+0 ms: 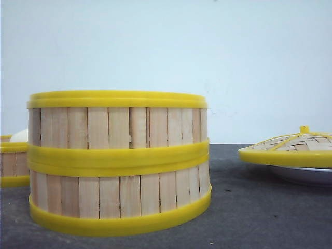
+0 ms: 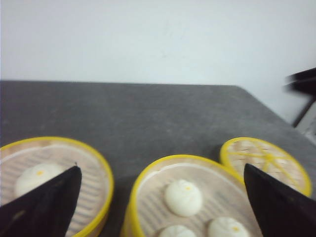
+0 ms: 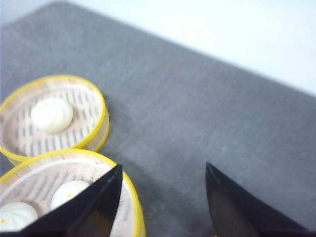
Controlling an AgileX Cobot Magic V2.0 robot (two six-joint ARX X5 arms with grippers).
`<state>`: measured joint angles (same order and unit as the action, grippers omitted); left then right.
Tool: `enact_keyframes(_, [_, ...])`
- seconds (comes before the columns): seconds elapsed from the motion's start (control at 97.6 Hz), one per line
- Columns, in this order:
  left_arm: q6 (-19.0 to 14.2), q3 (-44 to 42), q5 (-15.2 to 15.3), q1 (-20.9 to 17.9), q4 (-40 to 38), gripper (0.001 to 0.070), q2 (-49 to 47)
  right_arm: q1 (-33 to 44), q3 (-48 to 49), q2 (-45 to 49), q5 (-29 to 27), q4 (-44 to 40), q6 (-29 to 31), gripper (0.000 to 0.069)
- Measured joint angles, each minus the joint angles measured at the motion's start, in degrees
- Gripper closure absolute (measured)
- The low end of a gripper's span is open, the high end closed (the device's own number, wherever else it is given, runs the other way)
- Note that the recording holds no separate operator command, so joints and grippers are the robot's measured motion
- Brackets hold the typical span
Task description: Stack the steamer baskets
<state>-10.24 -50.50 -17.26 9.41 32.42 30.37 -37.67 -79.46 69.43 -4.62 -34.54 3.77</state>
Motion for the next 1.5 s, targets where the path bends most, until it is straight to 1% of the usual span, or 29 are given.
enact_keyframes(0.061, [-0.55, 0.0, 1.22, -0.02, 0.02, 0.0069, 1.16, -0.68, 0.0, -3.3, -0.59, -1.46, -0.61, 0.0365])
enact_keyframes(0.154, [-1.86, 0.0, 4.09, -0.02, -0.02, 0.0069, 3.39, -1.99, 0.0, -8.07, -1.6, -3.5, -1.03, 0.0365])
enact_keyframes(0.307, [-3.19, 0.0, 11.47, -0.09, -0.46, 0.0069, 9.03, -4.17, 0.0, -14.05, -1.64, -6.88, -1.05, 0.0365])
enact_keyframes(0.338, [-3.34, 0.0, 12.66, -0.24, -0.96, 0.0069, 10.51, -4.63, 0.0, -14.91, -1.64, -7.61, -1.05, 0.0365])
enact_keyframes(0.4, [-3.45, 0.0, 14.01, -0.83, -2.23, 0.0069, 13.81, -5.49, 0.0, -16.24, -1.62, -9.09, -1.03, 0.0365])
enact_keyframes(0.563, [-4.5, -0.02, 14.25, -4.63, -6.54, 0.0069, 23.76, -7.69, 0.0, -18.82, -1.97, -12.57, -0.98, 0.0365])
enact_keyframes(0.697, [-4.94, -2.54, 14.32, -9.11, -6.32, 0.0069, 32.26, -8.59, 0.0, -20.76, -5.35, -14.03, -1.01, 0.0365])
enact_keyframes(0.809, [-5.05, -5.86, 14.34, -12.63, -5.9, 0.0069, 38.82, -9.2, 1.75, -23.58, -8.76, -13.16, -1.01, 0.0365])
enact_keyframes(0.85, [-5.09, -6.82, 14.34, -13.55, -5.49, 0.0069, 40.74, -9.38, 3.34, -25.14, -9.7, -12.83, -0.98, 0.0365])
enact_keyframes(0.86, [-5.44, -8.48, 14.32, -15.98, -4.46, 0.0069, 47.15, -9.57, 16.06, -36.0, -11.98, -8.85, 0.94, 0.0365])
enact_keyframes(0.973, [-5.46, -8.48, 14.32, -16.46, -4.24, 0.0069, 48.48, -9.57, 19.67, -38.77, -12.07, -8.52, 2.12, 0.0365])
enact_keyframes(1.117, [-5.46, -8.48, 14.34, -17.29, -2.91, 0.0083, 50.07, -9.57, 20.0, -38.8, -12.11, -8.76, 2.62, 0.0365])
enact_keyframes(1.168, [-5.46, -8.48, 14.4, -17.66, -2.08, 0.0114, 50.8, -9.57, 20.0, -38.75, -12.11, -8.7, 2.67, 0.0365])
enact_keyframes(1.27, [-5.46, -8.48, 14.4, -18.27, -1.11, 0.0216, 52.11, -9.57, 20.0, -38.75, -12.11, -8.41, 2.67, 0.0365])
enact_keyframes(1.321, [-5.49, -8.5, 14.38, -18.51, -0.94, 0.025, 52.46, -9.57, 20.0, -38.75, -12.11, -8.41, 2.67, 0.0365])
enact_keyframes(1.414, [-5.49, -8.5, 14.64, -18.67, -0.85, 0.0274, 53.18, -9.57, 20.0, -38.75, -12.13, -8.41, 2.67, 0.0365])
enact_keyframes(1.496, [-5.49, -8.5, 14.75, -18.67, -0.61, 0.0279, 54.45, -9.57, 20.0, -38.75, -12.11, -8.39, 2.67, 0.0365])
